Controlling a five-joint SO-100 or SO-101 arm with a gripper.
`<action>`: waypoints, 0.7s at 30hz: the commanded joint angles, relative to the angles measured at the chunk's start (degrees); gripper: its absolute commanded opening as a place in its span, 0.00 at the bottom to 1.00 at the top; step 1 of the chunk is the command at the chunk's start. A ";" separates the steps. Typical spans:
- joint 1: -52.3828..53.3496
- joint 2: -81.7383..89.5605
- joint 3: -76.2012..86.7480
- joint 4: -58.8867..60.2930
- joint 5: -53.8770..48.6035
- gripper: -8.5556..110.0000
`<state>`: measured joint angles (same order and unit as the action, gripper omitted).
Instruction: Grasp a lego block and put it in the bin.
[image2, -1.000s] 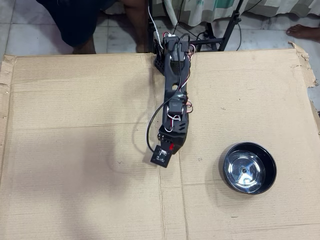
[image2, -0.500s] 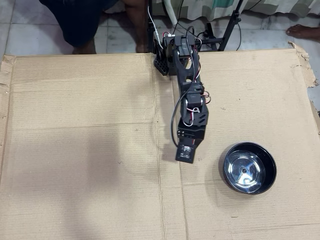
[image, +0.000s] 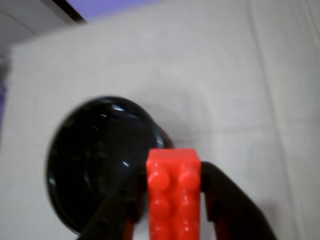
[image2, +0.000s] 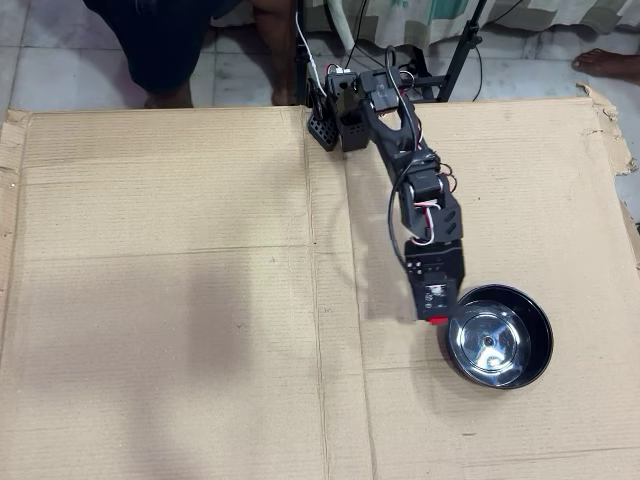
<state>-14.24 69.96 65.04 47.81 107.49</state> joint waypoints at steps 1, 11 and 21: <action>-1.05 3.16 0.70 -5.19 0.35 0.07; -5.89 0.44 1.67 -13.18 0.35 0.07; -8.70 -6.59 1.23 -26.02 0.26 0.07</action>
<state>-23.03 62.84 67.50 24.26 107.49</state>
